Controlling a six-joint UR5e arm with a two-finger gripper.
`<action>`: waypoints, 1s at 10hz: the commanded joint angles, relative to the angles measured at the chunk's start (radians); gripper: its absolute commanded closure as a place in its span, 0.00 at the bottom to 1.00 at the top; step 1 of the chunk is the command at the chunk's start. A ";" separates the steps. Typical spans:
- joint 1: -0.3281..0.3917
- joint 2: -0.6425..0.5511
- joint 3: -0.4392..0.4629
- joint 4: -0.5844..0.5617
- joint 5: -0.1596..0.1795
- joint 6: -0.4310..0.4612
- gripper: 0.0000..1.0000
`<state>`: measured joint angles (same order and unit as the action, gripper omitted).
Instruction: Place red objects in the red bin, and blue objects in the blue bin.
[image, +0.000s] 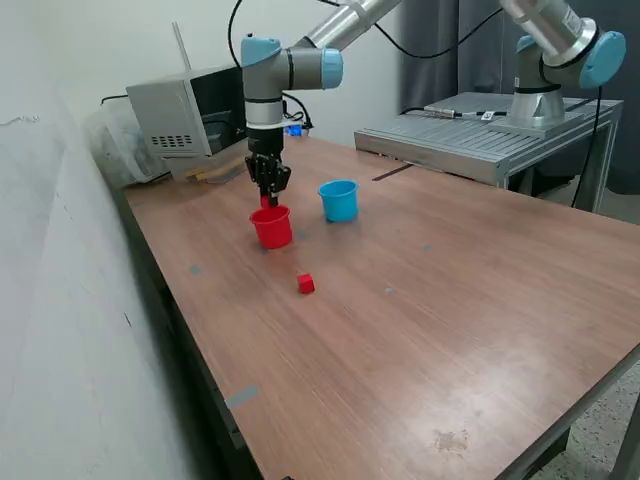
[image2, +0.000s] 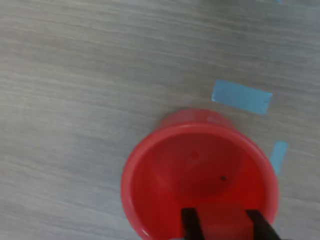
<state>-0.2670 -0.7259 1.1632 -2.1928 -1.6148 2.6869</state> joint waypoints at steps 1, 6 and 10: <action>-0.011 0.026 -0.020 -0.001 -0.030 0.005 0.00; 0.089 -0.050 0.062 0.002 -0.025 0.107 0.00; 0.287 -0.102 0.108 0.062 0.028 0.462 0.00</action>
<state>-0.0915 -0.7979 1.2470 -2.1670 -1.6275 2.9366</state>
